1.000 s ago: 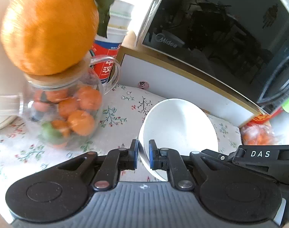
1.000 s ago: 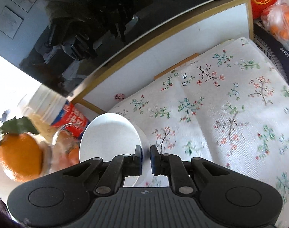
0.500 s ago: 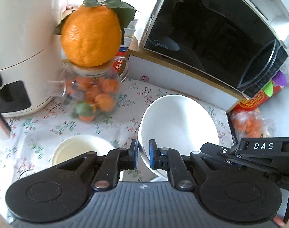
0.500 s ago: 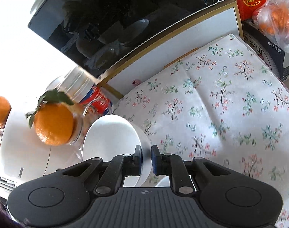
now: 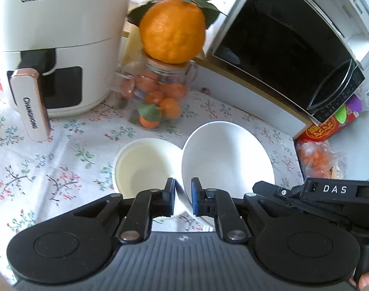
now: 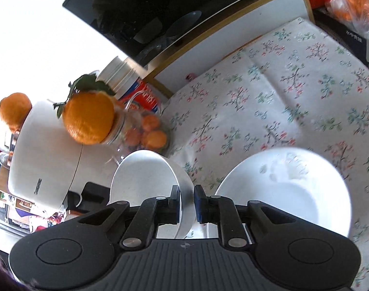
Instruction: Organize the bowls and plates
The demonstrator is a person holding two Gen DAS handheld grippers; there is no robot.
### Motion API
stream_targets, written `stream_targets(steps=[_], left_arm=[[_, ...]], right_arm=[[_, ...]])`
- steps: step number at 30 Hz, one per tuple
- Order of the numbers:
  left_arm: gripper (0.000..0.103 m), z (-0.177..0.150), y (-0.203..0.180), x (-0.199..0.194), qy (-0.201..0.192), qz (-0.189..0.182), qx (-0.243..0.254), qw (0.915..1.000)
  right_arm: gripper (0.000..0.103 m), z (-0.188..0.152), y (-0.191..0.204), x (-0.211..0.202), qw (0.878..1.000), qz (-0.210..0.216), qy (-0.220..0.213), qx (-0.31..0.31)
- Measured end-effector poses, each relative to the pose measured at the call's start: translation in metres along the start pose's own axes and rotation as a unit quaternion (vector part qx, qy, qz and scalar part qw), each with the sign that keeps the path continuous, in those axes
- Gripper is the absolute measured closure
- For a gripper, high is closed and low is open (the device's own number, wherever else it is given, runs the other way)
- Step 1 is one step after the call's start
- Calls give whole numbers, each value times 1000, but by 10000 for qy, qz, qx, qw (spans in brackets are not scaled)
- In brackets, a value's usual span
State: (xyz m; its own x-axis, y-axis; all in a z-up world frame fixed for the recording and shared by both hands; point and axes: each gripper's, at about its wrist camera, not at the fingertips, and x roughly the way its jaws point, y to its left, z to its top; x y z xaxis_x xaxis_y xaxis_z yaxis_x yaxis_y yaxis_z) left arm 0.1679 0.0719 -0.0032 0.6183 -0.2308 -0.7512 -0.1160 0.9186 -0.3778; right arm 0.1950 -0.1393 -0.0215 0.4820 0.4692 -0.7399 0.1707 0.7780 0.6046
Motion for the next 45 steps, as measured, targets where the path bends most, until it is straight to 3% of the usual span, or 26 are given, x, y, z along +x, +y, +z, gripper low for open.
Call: stream_targets(steps=[6, 18, 45], left_arm=[[91, 4, 15, 0, -126, 231, 62, 9996], [91, 3, 32, 27, 160, 564, 129, 9982], [91, 2, 35, 40, 209, 870, 307, 9955]], right_arm=[[90, -9, 7, 17, 9996, 264, 142, 13], [90, -16, 10, 56, 9994, 100, 312, -52], [89, -26, 11, 73, 9991, 67, 241, -332]])
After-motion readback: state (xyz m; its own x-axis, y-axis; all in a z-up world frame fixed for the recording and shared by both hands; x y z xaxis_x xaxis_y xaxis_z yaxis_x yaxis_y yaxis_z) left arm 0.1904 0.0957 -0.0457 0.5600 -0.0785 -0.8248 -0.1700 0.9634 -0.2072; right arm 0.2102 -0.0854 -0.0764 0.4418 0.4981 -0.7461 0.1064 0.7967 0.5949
